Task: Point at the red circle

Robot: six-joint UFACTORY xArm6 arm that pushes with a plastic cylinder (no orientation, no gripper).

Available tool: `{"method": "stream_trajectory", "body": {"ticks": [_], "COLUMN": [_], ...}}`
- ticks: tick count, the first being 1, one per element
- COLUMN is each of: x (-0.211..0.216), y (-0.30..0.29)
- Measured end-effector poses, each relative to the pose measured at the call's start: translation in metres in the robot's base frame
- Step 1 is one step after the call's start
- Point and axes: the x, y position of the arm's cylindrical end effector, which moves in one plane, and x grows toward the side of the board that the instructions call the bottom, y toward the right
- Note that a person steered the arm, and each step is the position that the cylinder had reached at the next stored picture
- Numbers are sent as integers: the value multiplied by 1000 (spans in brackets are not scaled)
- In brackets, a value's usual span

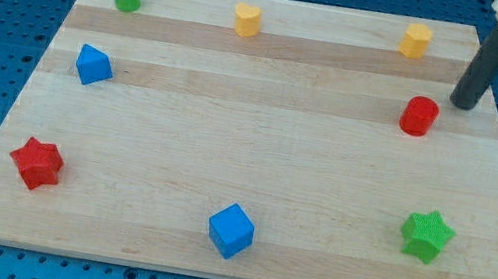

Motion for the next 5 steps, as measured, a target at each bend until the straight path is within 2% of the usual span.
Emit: {"method": "stream_trajectory", "body": {"ticks": [1, 5], "x": [-29, -31], "y": [54, 37]}}
